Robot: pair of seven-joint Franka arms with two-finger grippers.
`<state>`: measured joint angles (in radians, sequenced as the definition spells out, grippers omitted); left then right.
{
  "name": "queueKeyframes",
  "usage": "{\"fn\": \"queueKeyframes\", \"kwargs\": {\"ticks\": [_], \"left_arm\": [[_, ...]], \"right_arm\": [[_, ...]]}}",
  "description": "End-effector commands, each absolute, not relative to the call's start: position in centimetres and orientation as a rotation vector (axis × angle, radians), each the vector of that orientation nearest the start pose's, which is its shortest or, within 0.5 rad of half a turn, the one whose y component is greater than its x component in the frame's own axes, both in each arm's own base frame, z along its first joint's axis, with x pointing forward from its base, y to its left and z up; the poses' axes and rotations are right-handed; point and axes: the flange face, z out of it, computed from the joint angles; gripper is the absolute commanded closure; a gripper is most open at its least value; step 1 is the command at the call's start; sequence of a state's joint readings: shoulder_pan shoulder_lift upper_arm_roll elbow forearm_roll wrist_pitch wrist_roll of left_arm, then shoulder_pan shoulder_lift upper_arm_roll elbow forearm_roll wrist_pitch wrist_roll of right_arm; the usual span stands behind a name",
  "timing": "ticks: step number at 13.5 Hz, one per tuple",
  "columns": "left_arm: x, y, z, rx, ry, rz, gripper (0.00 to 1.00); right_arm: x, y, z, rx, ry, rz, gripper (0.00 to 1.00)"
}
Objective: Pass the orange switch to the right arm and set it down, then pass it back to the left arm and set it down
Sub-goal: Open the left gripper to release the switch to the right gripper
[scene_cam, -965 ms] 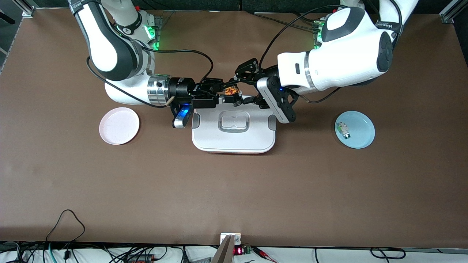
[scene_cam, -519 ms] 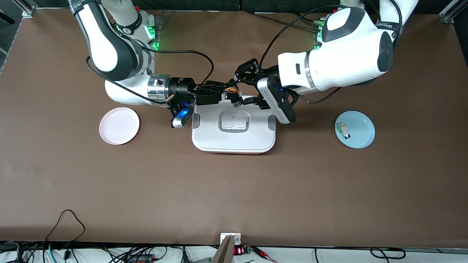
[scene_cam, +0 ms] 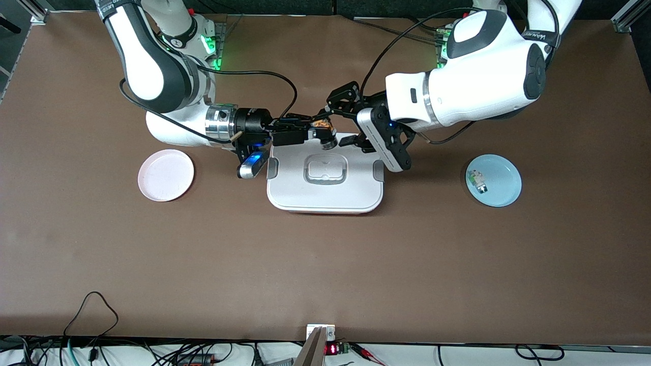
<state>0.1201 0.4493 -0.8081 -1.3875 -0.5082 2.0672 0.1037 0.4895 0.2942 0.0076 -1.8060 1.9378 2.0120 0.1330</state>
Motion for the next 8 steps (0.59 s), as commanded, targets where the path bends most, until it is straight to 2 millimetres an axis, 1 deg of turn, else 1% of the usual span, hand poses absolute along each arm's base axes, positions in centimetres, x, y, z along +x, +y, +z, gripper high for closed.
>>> {"fn": "queueKeyframes", "kwargs": {"ticks": [1,4,5,7,8], "left_arm": [[58.6,-36.6,56.7,2.228,-0.569,0.127,0.00],[58.6,-36.2,56.7,2.233,-0.571,0.111,0.00],[58.7,-35.7,56.6,2.238,-0.576,0.085,0.00],[58.9,-33.6,56.4,2.261,-0.589,0.013,0.00],[58.6,-32.5,56.5,2.271,-0.605,-0.041,0.00]], "right_arm": [[55.6,36.2,45.3,-1.391,0.595,0.529,0.68],[55.8,35.7,45.7,-1.389,0.593,0.517,0.68],[55.8,35.7,45.7,-1.395,0.589,0.516,0.68],[55.7,35.6,45.7,-1.479,0.543,0.490,0.70],[56.0,34.9,46.1,-1.538,0.509,0.459,0.71]]}}
